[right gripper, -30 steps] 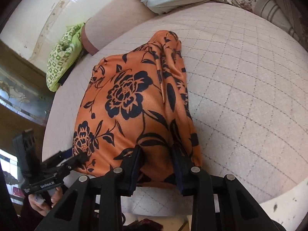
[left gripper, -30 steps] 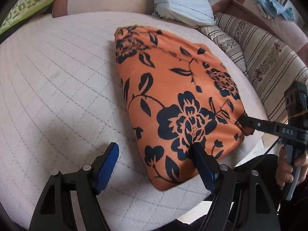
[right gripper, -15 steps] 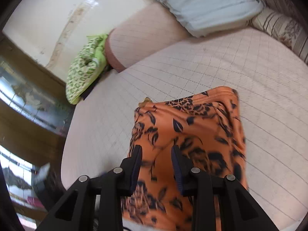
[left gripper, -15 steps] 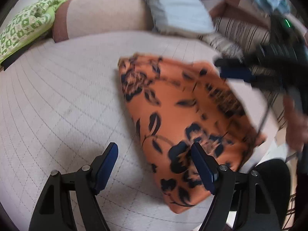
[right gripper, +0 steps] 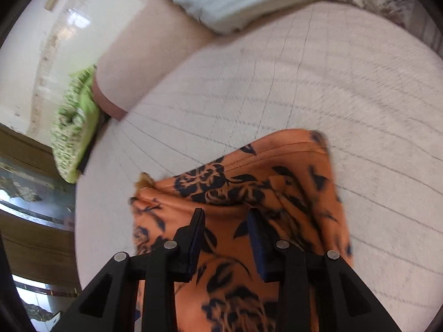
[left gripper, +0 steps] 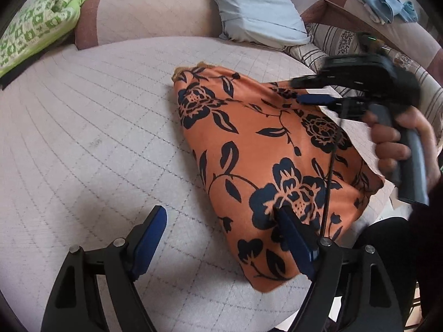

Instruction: Fold small clothes

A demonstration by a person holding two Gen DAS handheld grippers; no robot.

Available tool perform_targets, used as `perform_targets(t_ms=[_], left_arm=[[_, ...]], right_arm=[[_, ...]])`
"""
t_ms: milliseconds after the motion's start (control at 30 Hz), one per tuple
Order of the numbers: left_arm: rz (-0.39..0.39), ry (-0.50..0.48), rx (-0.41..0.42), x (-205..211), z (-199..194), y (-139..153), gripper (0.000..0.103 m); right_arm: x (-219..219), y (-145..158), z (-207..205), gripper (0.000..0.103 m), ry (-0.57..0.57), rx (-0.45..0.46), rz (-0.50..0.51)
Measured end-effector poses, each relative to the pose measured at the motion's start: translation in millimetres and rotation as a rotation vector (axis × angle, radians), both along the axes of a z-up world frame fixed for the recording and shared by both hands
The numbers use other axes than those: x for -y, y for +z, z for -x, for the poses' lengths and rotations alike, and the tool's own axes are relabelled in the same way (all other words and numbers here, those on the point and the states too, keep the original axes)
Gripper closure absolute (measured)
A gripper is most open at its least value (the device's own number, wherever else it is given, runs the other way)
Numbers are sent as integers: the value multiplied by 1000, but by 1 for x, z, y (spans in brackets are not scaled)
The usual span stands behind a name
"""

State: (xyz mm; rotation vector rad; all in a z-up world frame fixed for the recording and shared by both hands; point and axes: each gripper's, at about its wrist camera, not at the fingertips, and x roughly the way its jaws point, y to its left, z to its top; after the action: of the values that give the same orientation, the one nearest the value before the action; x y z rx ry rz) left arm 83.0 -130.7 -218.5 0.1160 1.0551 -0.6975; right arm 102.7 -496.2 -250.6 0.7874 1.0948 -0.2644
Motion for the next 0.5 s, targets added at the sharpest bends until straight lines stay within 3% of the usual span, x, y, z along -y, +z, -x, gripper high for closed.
perform_targets(t_ms=[67,300,500], left_arm=[[-1,1,14,-3,6,8,20],[-12,0,31,2,12,21,20],[-123,-25,12,19,18,-4,19]], right_arm=[[1,23,24,68,-5,72,-25],[-13,77,81,68,61,151,-15],[-41,65,109,68,98,117,-32]])
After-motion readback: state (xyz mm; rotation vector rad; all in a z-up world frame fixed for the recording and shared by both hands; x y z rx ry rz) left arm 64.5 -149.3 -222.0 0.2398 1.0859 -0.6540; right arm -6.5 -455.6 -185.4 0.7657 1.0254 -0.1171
